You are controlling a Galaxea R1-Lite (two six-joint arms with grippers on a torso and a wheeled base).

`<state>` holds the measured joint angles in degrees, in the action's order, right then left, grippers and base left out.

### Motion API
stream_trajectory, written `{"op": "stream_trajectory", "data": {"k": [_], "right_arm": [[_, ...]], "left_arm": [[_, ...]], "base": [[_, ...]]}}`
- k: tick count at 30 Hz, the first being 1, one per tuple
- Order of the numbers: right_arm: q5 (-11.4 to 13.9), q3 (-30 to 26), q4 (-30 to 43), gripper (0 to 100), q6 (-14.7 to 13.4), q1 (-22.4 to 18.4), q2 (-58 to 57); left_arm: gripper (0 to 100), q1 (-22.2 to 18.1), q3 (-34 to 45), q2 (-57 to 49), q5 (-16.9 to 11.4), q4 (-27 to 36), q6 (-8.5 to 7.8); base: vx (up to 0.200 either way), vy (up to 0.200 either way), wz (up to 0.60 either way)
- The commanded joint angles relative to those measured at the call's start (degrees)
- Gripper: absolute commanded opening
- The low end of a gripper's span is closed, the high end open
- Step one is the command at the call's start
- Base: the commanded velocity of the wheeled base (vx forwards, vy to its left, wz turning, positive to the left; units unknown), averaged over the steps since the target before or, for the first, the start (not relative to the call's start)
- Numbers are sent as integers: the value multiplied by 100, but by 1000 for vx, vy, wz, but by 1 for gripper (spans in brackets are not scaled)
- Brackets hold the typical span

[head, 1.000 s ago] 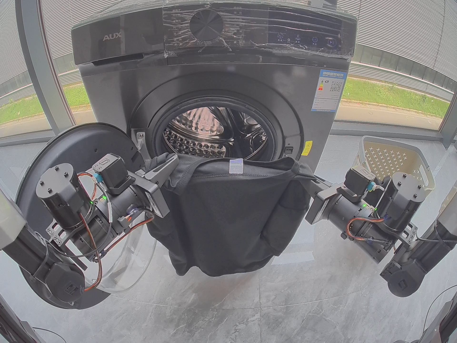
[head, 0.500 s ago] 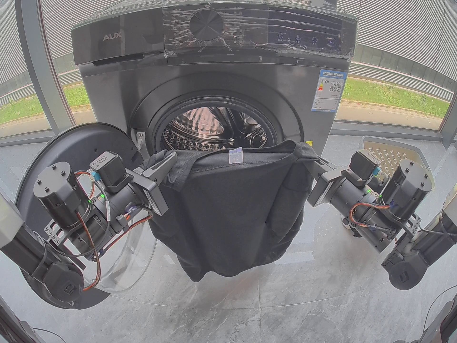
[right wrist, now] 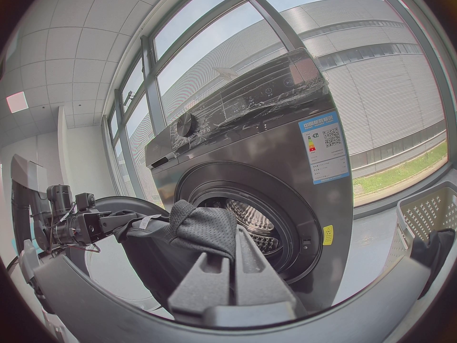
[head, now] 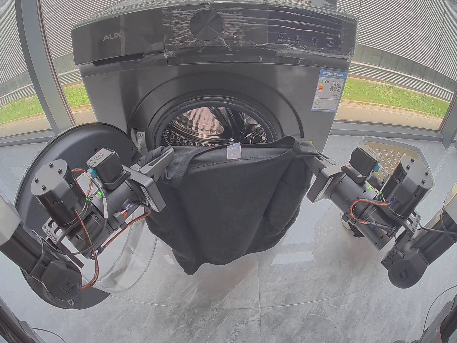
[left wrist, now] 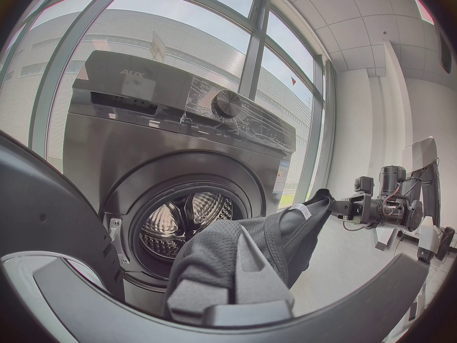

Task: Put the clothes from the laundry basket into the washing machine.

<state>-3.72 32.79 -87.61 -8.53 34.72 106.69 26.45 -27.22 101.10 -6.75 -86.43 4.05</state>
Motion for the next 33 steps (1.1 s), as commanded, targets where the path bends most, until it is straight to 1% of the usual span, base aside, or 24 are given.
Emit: {"op": "stream_trajectory", "data": {"k": [1,18,30,31,33], "right_arm": [[3,-10,-1,0,-8,17,1],[11,-45,-1,0,-8,53,18],[11,-54,-1,0,-17,53,27],[11,-54,-1,0,-17,53,27],[11,-54,-1,0,-17,53,27]], "left_arm": [[0,0,6,-46,-1,3,8],[0,0,59,-37,-19,3,61],[0,0,77,-37,-28,3,61],[100,0,85,-37,-37,3,61],[100,0,77,-37,-37,3,70]], "base": [[0,0,0],[0,0,0],[0,0,0],[0,0,0],[0,0,0]]}}
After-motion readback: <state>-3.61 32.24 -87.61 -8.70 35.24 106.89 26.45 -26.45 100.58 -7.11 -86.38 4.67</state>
